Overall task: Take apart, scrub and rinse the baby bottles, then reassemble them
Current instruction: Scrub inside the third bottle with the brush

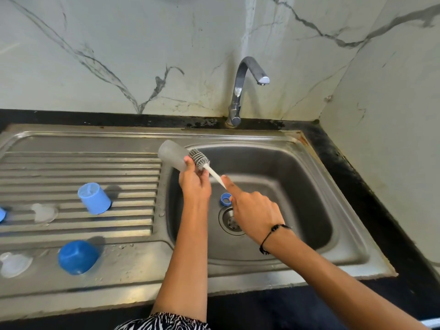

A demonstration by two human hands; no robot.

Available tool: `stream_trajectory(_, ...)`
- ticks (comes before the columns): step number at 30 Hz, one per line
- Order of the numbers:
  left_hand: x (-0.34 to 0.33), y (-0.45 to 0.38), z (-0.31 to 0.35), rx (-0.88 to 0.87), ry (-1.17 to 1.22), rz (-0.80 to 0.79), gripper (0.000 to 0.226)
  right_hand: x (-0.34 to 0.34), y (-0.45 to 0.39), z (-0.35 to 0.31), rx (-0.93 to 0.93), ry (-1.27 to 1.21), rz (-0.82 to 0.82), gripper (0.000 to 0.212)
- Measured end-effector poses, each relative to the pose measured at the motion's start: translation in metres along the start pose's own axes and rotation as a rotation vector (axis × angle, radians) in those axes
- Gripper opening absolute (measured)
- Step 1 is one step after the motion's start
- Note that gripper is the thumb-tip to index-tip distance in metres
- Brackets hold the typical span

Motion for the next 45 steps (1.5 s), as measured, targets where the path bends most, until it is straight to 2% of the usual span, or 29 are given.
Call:
stream_trajectory(4,0.001,0.004,-0.005,0.032,-0.060,-0.023,0.040,-0.003,-0.015,0.005,-0.053,-0.065,0.000,0.050)
stream_trajectory(9,0.002,0.007,-0.010,-0.022,-0.145,-0.071,0.035,-0.001,-0.032,0.009,-0.090,-0.120,-0.021,0.048)
stream_trajectory(13,0.000,0.000,-0.002,-0.057,-0.080,-0.013,0.020,0.001,-0.016,0.006,-0.036,-0.108,-0.021,0.050)
stream_trajectory(18,0.011,-0.005,0.000,-0.075,-0.091,0.036,0.030,-0.013,-0.001,-0.004,-0.001,-0.033,-0.031,0.052)
stream_trajectory(20,0.011,-0.003,-0.003,-0.060,-0.067,0.025,0.032,-0.014,-0.011,-0.003,-0.030,-0.067,-0.043,0.052)
stream_trajectory(23,0.009,-0.001,-0.003,-0.040,-0.021,-0.042,0.018,-0.011,-0.024,-0.002,-0.047,-0.110,-0.049,0.049)
stream_trajectory(29,0.001,0.007,-0.004,0.137,0.052,-0.183,0.015,0.006,-0.029,0.004,-0.051,-0.078,-0.016,0.048)
stream_trajectory(32,0.003,0.004,-0.003,0.187,-0.093,-0.132,0.032,0.009,-0.016,0.003,-0.030,-0.022,0.025,0.050)
stream_trajectory(33,0.007,0.002,-0.003,0.166,-0.165,-0.068,0.035,0.008,-0.013,0.002,-0.022,0.006,0.024,0.051)
stream_trajectory(36,0.013,-0.001,-0.001,0.073,-0.265,0.074,0.024,0.001,-0.009,0.002,-0.030,0.024,-0.015,0.052)
stream_trajectory(38,0.012,-0.001,0.001,0.017,-0.255,0.088,0.020,-0.001,-0.008,0.004,-0.039,0.017,-0.017,0.052)
stream_trajectory(40,0.012,-0.001,0.002,-0.026,-0.253,0.079,0.027,-0.002,-0.007,0.004,-0.038,0.025,-0.003,0.052)
stream_trajectory(45,0.014,0.001,-0.003,-0.034,-0.269,-0.001,0.022,0.003,-0.017,0.005,-0.053,0.019,0.017,0.050)
Point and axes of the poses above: each hand's wrist, its own y-axis away from the middle knuckle, its own x-axis out of the back of the hand, z = x × y, the point moved 3 cm from there along -y, towards the middle knuckle, and after that the axes turned 8 degrees about y, right-handed, at the moved point
